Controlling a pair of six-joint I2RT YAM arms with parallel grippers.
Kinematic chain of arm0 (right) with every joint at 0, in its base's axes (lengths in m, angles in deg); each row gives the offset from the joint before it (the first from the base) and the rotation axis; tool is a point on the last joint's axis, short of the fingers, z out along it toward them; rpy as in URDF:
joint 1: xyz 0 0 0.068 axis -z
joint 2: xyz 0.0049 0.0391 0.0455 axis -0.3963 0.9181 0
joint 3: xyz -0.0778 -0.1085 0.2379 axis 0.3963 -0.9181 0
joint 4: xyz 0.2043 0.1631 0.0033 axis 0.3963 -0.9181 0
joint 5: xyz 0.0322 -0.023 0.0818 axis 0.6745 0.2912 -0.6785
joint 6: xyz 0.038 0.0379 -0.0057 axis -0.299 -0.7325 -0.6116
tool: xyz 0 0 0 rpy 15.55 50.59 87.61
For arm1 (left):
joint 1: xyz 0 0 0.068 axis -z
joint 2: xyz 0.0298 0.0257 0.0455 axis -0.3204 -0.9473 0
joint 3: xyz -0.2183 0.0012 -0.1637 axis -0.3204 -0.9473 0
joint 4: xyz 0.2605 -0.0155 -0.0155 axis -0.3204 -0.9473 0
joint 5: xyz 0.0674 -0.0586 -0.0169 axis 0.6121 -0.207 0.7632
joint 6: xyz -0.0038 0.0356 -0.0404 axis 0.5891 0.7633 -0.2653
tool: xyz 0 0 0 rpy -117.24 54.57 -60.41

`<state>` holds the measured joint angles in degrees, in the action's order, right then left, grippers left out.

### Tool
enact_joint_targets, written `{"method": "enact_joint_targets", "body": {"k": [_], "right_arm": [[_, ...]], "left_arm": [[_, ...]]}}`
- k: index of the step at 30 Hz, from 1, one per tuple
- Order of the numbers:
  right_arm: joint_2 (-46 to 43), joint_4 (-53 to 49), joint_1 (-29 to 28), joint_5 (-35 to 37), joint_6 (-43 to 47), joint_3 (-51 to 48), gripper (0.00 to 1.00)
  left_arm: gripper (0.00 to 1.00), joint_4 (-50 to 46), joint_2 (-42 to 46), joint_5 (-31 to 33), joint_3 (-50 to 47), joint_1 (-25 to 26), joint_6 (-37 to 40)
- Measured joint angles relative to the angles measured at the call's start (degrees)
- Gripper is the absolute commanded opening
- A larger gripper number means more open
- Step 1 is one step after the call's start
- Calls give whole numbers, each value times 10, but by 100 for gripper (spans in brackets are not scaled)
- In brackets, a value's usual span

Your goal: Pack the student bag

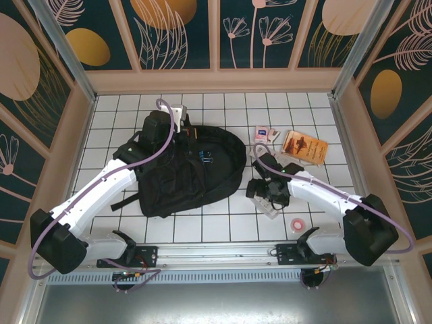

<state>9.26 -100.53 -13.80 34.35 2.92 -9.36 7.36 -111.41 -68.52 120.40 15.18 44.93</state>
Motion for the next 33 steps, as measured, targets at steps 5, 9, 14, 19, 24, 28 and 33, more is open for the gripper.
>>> {"method": "enact_joint_targets", "body": {"k": [5, 9, 14, 19, 24, 28, 33], "right_arm": [[8, 22, -27, -21, 10, -23, 99], [34, 24, -71, -10, 3, -23, 93], [39, 23, -97, 12, -20, -23, 73], [50, 23, -109, 34, -38, -23, 63], [80, 24, -120, 46, -50, -22, 54], [81, 23, -124, 51, -60, -19, 50], [77, 15, -125, 53, -70, -16, 45]], "left_arm": [[0, 0, 0, -2, 0, 0, 0], [0, 0, 0, -7, 0, 0, 0], [0, 1, 0, -14, 0, 0, 0], [0, 2, 0, -19, -1, 0, 0], [0, 4, 0, -20, -3, 0, 0], [0, 5, 0, -20, -4, 0, 0], [0, 5, 0, -20, -4, 0, 0]]}}
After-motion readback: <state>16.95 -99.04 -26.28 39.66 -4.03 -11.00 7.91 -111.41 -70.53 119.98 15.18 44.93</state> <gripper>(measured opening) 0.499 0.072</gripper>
